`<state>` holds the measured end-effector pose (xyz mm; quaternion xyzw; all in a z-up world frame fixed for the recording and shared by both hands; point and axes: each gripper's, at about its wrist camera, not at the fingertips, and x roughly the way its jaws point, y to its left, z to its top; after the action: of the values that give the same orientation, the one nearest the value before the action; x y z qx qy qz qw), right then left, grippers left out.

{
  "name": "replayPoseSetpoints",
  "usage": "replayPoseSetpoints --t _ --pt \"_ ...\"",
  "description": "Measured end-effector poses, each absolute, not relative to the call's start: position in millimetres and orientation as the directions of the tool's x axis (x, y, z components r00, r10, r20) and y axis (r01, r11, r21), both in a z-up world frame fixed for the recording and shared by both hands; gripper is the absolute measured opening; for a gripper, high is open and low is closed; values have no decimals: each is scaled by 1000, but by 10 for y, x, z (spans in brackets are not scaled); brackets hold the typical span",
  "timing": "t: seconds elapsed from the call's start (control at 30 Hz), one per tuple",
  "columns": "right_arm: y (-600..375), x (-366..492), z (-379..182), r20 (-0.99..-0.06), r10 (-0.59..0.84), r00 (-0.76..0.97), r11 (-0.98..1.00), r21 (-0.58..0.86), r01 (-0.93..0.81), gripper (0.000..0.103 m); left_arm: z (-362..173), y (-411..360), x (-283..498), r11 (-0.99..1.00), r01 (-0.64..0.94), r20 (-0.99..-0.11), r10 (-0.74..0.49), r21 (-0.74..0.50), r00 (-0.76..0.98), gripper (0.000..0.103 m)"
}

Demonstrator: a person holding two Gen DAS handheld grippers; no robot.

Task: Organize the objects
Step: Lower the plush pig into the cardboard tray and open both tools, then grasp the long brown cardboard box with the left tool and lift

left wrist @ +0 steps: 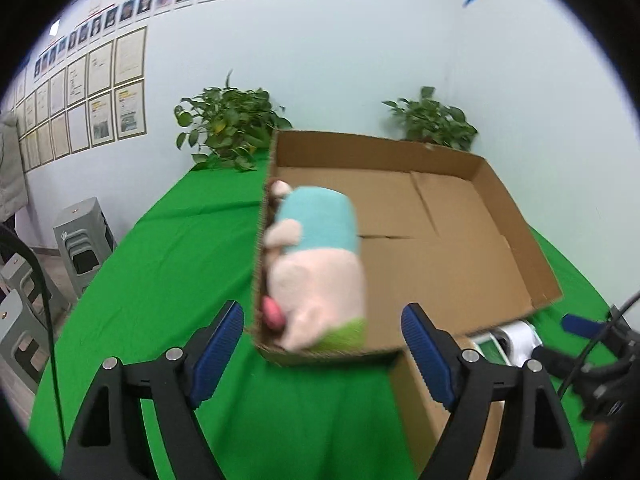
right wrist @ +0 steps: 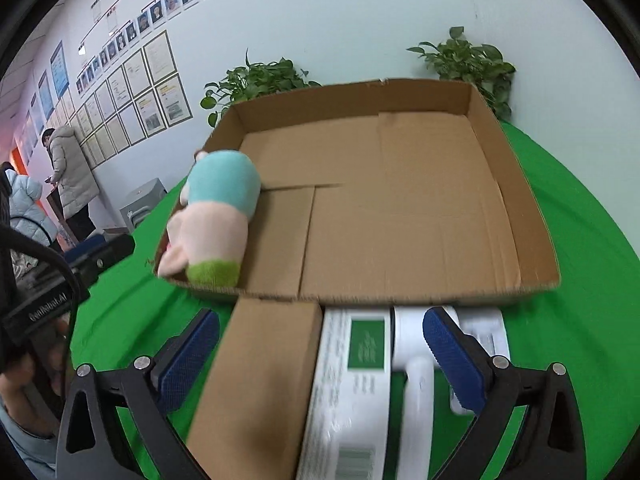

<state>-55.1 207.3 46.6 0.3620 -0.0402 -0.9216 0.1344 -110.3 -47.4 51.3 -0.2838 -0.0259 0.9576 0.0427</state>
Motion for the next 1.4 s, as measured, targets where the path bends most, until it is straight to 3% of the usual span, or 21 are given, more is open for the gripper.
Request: replayPoseSetpoints --t 0.13,0.23,0.27,0.3,0.37,0.4,0.47,0.53,0.57,0.6,0.63,0.67,0.7,0.87,1.17,1.4 --pt "2218 -271 343 -657 -283 -698 -959 182 218 100 492 -222 -971 -991 -92 -550 129 -95 -825 81" --pt "2291 -126 318 -643 -308 -701 -952 208 227 69 502 -107 -849 -989 -109 -539 147 -102 -830 81" --pt "2282 -97 298 -646 -298 -703 -955 195 225 50 504 -73 -811 -987 -119 -539 158 -106 -827 77" --pt "2287 -61 299 -652 -293 -699 -956 188 226 35 500 -50 -782 -985 -129 -540 169 -112 -825 69" --pt "2282 -16 279 -668 -293 -684 -956 181 233 26 495 5 -757 -977 -169 -549 215 -134 -808 15" --pt "2296 33 273 -668 -295 -683 -955 179 237 26 485 29 -760 -974 -177 -556 224 -138 -800 5" --pt "2253 21 291 -668 -303 -679 -952 179 248 26 461 57 -741 -970 -182 -561 242 -162 -792 4" --pt "2259 41 307 -666 -315 -677 -948 188 256 37 465 110 -714 -969 -194 -556 247 -153 -794 4" --pt "2264 49 317 -668 -311 -676 -949 186 253 64 469 138 -692 -976 -181 -552 219 -123 -805 12" --pt "2279 67 328 -666 -309 -679 -950 186 250 82 460 165 -680 -982 -164 -554 188 -94 -811 21" --pt "2290 68 337 -660 -311 -684 -950 190 248 102 455 196 -669 -987 -150 -555 158 -61 -816 51" --pt "2315 100 359 -644 -308 -700 -951 194 240 102 449 204 -648 -987 -149 -550 154 -54 -821 80" --pt "2317 111 374 -641 -303 -705 -953 188 238 102 445 195 -619 -986 -152 -540 162 -63 -826 83" --pt "2277 125 354 -662 -336 -670 -940 199 276 102 393 94 -640 -976 -173 -572 220 -136 -790 83" --pt "2058 433 44 -692 -574 -438 -804 375 461 102 10 -112 -760 -892 -233 -646 442 -387 -622 83" --pt "1871 611 -254 -744 -576 -339 -790 400 465 102 -388 -31 -843 -814 -247 -665 574 -526 -478 82"
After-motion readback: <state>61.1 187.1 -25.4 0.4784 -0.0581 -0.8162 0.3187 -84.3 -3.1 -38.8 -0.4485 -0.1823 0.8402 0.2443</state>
